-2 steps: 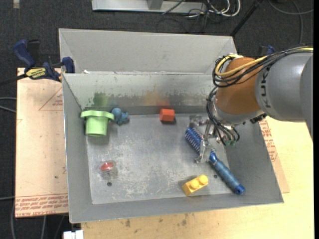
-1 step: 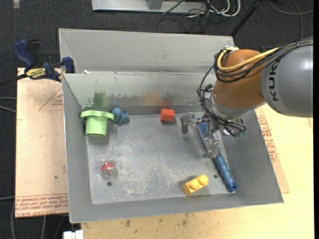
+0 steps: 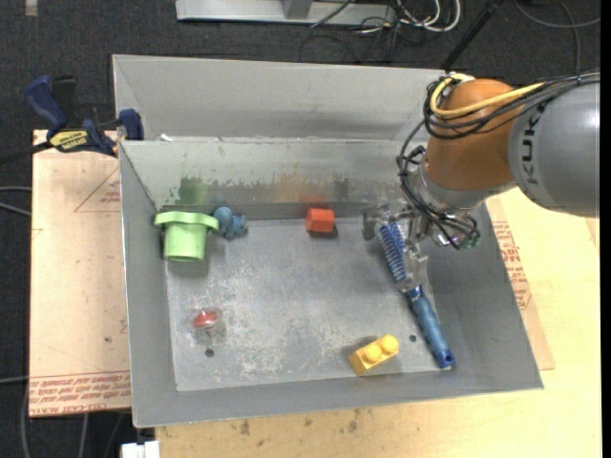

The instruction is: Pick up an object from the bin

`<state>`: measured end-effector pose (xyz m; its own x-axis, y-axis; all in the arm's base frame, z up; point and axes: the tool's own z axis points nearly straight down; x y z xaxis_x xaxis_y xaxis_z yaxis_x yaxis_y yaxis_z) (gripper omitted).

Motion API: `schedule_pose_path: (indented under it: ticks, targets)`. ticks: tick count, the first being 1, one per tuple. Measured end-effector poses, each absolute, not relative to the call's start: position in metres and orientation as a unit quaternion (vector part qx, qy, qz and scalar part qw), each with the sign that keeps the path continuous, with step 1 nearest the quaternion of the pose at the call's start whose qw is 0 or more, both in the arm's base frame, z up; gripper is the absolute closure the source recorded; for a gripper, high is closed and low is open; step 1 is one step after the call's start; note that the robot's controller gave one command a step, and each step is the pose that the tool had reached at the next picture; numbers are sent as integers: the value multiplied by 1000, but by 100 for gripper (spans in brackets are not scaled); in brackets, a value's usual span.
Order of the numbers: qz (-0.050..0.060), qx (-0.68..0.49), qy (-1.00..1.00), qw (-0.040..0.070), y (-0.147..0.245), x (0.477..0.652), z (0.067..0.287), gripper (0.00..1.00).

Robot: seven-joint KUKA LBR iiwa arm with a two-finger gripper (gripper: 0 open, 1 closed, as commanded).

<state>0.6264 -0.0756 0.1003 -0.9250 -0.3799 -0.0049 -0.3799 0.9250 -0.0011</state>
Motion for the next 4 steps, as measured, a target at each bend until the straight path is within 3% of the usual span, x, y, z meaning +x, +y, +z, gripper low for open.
schedule_pose_path:
  ticks: [1,2,3,4]
  targets:
    - [2,-442,897,3,-123,641,77,0]
    - [7,-655,756,5,-121,630,74,0]
    - [3,-654,756,4,-128,628,70,100]
    - [1,-653,757,2,-126,629,85,100]
